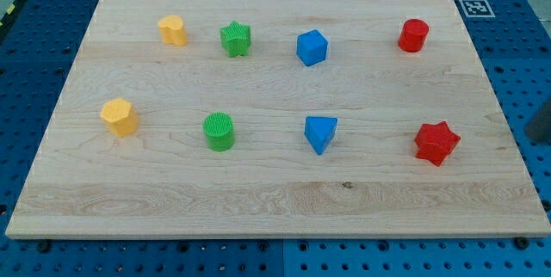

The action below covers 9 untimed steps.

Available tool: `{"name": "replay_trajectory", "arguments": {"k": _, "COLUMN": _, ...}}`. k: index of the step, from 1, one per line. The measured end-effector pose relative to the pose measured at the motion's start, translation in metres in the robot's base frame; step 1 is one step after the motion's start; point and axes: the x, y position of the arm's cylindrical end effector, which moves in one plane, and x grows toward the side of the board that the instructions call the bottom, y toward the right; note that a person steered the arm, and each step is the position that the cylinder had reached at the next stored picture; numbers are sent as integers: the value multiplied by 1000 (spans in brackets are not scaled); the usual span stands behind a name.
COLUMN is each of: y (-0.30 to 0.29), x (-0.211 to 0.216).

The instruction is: Move the red star to the bottom left of the red circle

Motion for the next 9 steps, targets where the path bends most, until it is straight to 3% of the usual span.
{"name": "replay_trajectory", "arguments": {"k": 1, "y": -34, "x": 50}}
{"name": "replay_trajectory", "arguments": {"k": 2, "y": -100, "x": 40}}
{"name": "replay_trajectory", "arguments": {"k": 4, "y": -178, "x": -95}}
{"name": "replay_trajectory", "arguments": {"k": 5, "y": -171, "x": -97}}
{"name": "replay_trajectory", "arguments": {"k": 7, "y": -105, "x": -50}}
{"name": "replay_trajectory", "arguments": {"k": 9, "y": -101, "x": -108}}
